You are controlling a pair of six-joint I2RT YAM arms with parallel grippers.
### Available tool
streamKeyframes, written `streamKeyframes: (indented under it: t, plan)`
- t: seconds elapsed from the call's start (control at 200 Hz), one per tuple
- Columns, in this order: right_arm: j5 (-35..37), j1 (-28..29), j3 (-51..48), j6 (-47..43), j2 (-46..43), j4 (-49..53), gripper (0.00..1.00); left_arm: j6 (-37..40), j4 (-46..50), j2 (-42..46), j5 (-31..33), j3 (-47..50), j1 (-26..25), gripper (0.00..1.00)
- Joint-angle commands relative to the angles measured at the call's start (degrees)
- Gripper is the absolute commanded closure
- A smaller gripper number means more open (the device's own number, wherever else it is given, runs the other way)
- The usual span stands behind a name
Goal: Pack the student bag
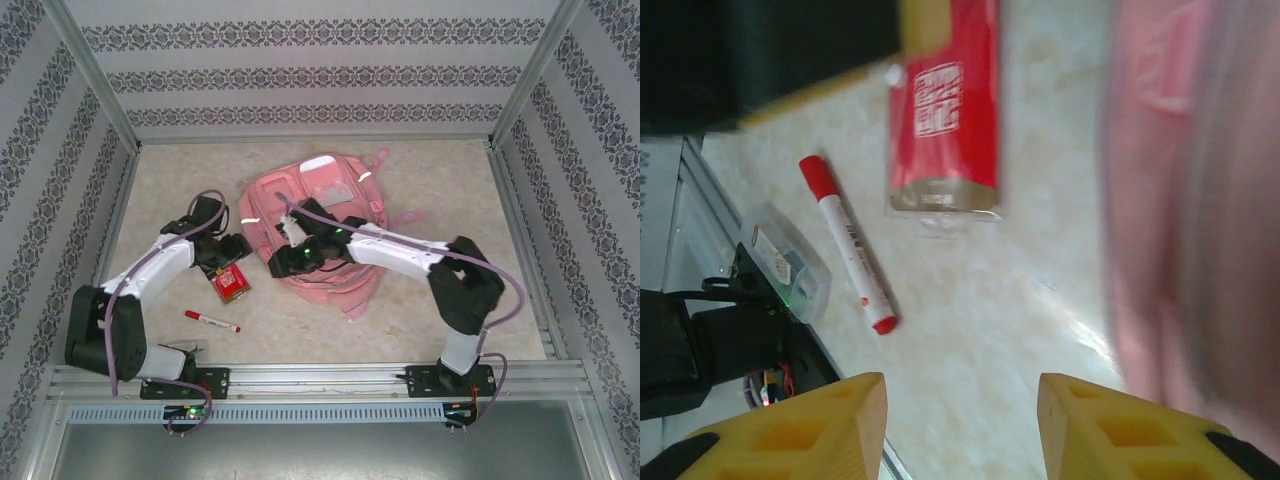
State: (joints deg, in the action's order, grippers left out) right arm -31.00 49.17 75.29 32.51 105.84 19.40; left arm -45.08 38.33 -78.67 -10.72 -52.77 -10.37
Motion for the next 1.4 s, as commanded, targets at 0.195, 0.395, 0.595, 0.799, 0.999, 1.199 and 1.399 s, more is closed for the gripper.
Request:
streamKeyframes:
  t: [0.195,0.395,0.595,0.799,0.999,1.199,1.399]
  plan:
    - [1.4,5.0,17.6,9.7,15.8,-4.3,0.56,3.2,7.1,-0.7,0.6,-0.5,12.0,0.38]
    - [8.8,5.5,25.9,8.6,23.7,-1.7,0.58,2.5,-4.0,-6.8,-2.6,5.6,12.3,0.54]
    - [12.4,5.5,30.2,7.0,29.1,1.2,0.58,3.9,-7.0,-12.6,-2.7,6.8,12.3,0.69]
    - [6.9,5.5,30.8,9.3,32.2,-0.2,0.56,4.4,-7.6,-13.3,-2.6,9.2,12.5,0.81]
    - [-1.7,5.2,33.1,10.6,34.2,-2.1,0.55,5.9,-7.3,-14.1,-3.9,10.7,14.7,0.89]
    - [-1.5,4.8,31.9,10.6,30.9,-2.5,0.53,7.8,-7.0,-13.2,-2.8,13.1,17.8,0.97]
    - [8.4,4.4,33.5,5.1,29.1,1.2,0.51,7.8,-6.8,-13.5,-2.9,13.3,18.9,1.00]
